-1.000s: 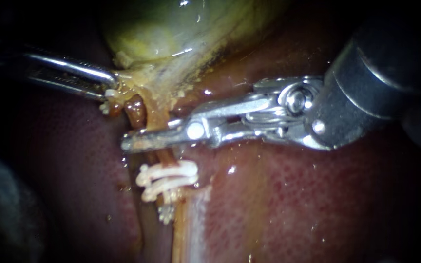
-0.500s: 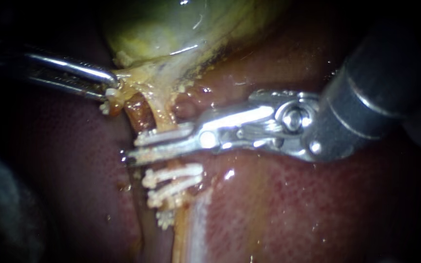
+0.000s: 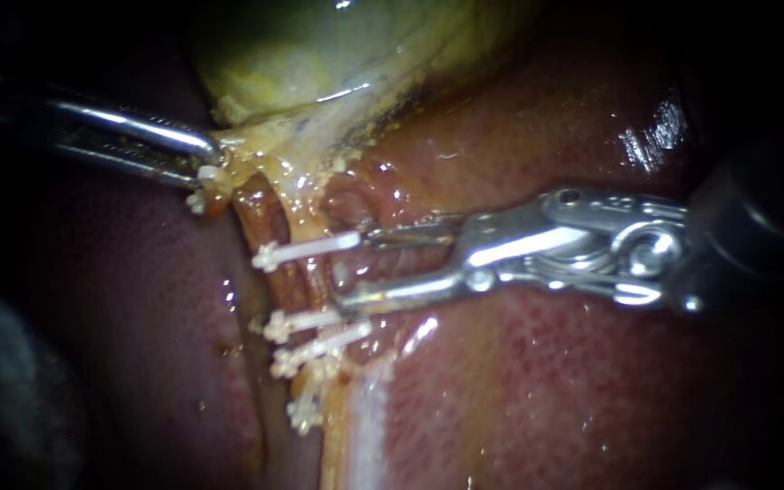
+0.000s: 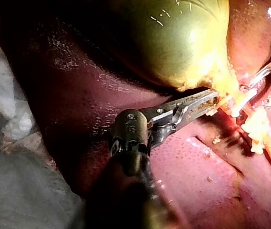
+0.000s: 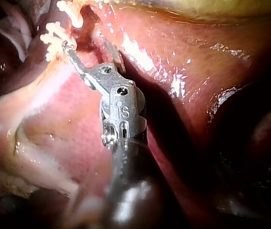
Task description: Going back third clip right tube
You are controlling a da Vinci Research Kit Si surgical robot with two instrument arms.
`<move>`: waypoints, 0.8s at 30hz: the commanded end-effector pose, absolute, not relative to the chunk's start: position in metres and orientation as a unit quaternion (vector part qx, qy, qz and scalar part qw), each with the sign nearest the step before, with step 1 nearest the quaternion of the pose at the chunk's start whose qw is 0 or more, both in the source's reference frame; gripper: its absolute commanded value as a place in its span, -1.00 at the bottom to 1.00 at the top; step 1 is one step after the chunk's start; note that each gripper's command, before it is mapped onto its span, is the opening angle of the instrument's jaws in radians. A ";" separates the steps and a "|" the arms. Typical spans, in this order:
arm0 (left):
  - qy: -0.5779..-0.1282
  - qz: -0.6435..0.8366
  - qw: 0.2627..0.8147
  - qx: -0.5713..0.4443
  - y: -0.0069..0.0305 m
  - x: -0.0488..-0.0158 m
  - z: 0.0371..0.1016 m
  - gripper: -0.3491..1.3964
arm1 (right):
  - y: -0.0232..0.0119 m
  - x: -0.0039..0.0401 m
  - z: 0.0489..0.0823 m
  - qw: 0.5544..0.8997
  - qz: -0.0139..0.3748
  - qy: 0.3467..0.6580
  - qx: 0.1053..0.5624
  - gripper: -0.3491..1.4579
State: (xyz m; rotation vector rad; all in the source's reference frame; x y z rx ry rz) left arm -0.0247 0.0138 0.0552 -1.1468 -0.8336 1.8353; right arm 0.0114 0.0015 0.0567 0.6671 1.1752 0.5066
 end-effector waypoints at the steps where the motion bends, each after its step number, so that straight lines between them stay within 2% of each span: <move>1: -0.330 0.725 0.400 -0.453 0.0138 -0.0247 0.0552 -1.00 | 0.0014 0.0102 0.0563 0.753 0.219 0.543 0.300 -0.06; 5: -0.330 0.725 0.399 -0.453 0.0138 -0.0246 0.0552 -1.00 | 0.0011 0.0063 0.0549 0.763 0.183 0.551 0.284 -0.06; 12: -0.329 0.726 0.400 -0.453 0.0137 -0.0248 0.0553 -1.00 | 0.0008 0.0028 0.0537 0.805 0.143 0.512 0.264 -0.06; 17: -0.325 0.727 0.401 -0.452 0.0133 -0.0255 0.0560 -1.00 | 0.0010 0.0025 0.0535 0.808 0.135 0.512 0.260 -0.06; 24: -0.329 0.730 0.392 -0.452 0.0125 -0.0286 0.0594 -1.00 | 0.0015 0.0022 0.0530 0.807 0.136 0.513 0.259 -0.06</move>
